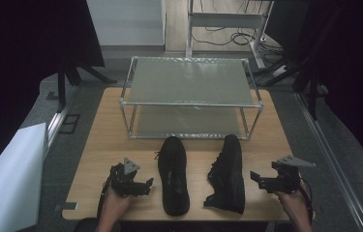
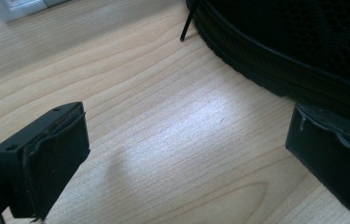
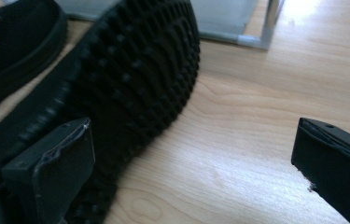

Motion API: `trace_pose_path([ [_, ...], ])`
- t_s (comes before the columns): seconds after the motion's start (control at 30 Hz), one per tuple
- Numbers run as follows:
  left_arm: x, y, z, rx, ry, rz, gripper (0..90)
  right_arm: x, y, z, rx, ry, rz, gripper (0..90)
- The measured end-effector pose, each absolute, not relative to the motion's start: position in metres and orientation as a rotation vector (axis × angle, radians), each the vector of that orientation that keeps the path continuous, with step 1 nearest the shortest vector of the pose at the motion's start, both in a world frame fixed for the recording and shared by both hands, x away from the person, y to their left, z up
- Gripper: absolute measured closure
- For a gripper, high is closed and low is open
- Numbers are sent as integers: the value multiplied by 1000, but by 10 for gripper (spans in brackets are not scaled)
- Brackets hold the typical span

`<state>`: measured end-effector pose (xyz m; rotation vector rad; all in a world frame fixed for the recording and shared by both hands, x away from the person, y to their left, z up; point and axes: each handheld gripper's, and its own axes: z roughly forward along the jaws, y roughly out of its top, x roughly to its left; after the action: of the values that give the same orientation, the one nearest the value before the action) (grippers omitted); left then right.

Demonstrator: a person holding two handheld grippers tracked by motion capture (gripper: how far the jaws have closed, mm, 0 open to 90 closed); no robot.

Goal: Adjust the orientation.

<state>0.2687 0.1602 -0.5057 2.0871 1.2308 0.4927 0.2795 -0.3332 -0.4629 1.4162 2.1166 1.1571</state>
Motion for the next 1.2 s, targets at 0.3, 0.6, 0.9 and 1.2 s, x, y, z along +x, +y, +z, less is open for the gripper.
trace_pose_path([
  [0.3,269,161,-507,2076,1237,471,0,281,-318,-449,1384,2173,1183,0],
  [0.6,270,161,-508,2093,1239,469,0,289,-294,-442,1345,2201,1137,0],
  [0.9,270,159,-510,2116,1242,464,0,297,-291,-451,1408,2150,1130,0],
  [1.2,270,159,-510,2120,1244,465,0,291,-300,-446,1416,2139,1083,35],
])
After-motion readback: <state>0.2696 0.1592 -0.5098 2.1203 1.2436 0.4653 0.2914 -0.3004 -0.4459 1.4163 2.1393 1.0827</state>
